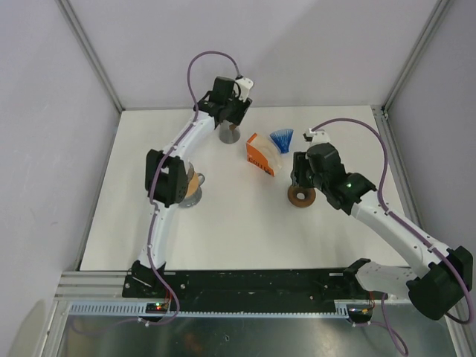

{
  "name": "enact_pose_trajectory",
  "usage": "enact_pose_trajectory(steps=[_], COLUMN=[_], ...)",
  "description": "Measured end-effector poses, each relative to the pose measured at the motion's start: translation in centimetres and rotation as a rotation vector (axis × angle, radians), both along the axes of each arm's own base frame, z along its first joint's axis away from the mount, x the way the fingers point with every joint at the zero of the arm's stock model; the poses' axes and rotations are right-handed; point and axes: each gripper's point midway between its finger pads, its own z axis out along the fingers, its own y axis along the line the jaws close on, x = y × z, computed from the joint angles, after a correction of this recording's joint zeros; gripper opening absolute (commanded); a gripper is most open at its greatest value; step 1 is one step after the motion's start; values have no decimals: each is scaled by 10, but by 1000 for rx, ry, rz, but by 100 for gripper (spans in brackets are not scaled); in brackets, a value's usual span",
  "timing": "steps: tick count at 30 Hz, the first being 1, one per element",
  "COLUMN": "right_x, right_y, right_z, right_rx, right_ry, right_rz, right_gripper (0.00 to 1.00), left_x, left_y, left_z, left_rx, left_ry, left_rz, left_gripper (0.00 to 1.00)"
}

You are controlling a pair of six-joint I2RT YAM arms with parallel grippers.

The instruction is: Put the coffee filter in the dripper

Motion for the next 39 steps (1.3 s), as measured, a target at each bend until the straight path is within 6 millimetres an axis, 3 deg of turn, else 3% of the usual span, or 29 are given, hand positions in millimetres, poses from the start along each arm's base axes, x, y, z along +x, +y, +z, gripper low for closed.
enact_pose_trajectory(steps=[7, 9, 12, 14, 18, 21, 25, 27, 35, 39], right_x=[-2, -2, -2, -2, -3, -2, 0, 2, 16, 15], right_y=[-7, -8, -10, -11, -13, -15, -20, -24, -54, -65], right_z=[-3, -1, 1, 4, 9, 10, 10, 10, 3, -16], right_rx=[-25, -25, -23, -22, -16, -20, -25, -28, -42, -54], right_ry=[7, 3, -5, -14, -27, -33, -36, -37, -24, 21], right_rz=[-7, -7, -11, -15, -20, -24, -43, -60, -161, -193], right_gripper=[52, 52, 52, 52, 53, 54, 55, 56, 61, 66], left_x=[4, 4, 4, 4, 3, -9, -42, -64, -164, -226], left_y=[2, 2, 3, 2, 2, 4, 9, 12, 12, -4], left_z=[-37, -41, -42, -42, -42, -40, -33, -19, 88, 113], left_rx=[40, 44, 44, 37, 31, 28, 17, 1, -91, -103], left_ry=[52, 60, 63, 61, 60, 86, 155, 178, 76, 31], left_rz=[9, 10, 13, 13, 14, 6, -24, -48, -192, -329], left_gripper=[50, 39, 14, 4, 0, 0, 0, 0, 0, 0])
